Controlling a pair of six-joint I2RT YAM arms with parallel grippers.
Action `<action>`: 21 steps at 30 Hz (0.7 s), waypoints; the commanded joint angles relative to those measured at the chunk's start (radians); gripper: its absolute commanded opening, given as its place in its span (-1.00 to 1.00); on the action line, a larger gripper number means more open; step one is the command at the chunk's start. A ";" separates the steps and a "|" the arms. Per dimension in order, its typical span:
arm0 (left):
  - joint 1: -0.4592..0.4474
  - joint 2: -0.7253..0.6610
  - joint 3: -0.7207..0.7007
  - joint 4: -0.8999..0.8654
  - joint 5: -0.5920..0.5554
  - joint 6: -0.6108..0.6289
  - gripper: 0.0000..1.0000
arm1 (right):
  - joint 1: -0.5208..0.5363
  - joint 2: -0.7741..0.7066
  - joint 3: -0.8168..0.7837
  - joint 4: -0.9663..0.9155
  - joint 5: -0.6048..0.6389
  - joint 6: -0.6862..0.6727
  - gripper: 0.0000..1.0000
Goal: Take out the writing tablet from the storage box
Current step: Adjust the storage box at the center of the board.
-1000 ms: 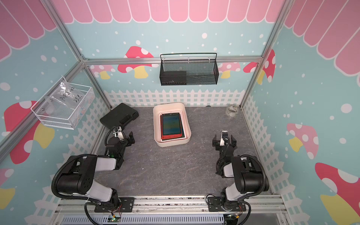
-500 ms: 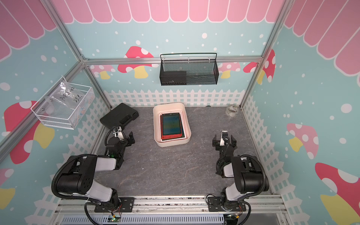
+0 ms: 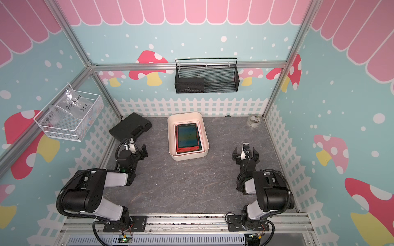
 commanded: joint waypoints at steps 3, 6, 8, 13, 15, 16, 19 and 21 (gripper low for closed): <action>-0.014 -0.081 0.123 -0.263 -0.049 0.039 0.99 | 0.000 -0.075 0.067 -0.143 0.044 0.008 0.99; -0.014 -0.123 0.238 -0.494 -0.042 0.023 0.99 | 0.000 -0.116 0.158 -0.335 0.044 0.012 0.99; -0.016 -0.148 0.288 -0.569 -0.041 -0.009 0.99 | 0.000 -0.132 0.202 -0.412 0.020 0.003 0.99; -0.017 -0.190 0.420 -0.792 -0.037 -0.079 0.99 | 0.000 -0.145 0.403 -0.721 -0.006 0.064 0.99; -0.020 -0.185 0.493 -0.916 -0.027 -0.089 0.99 | 0.000 -0.126 0.507 -0.861 -0.009 0.098 0.99; -0.023 -0.183 0.526 -0.969 -0.013 -0.091 0.99 | 0.000 -0.110 0.560 -0.928 -0.016 0.117 0.99; -0.047 -0.178 0.582 -1.063 -0.008 -0.097 0.99 | 0.000 -0.060 0.696 -1.087 -0.074 0.170 0.99; -0.057 -0.161 0.634 -1.151 -0.006 -0.137 0.99 | 0.000 -0.031 0.774 -1.160 -0.131 0.213 0.99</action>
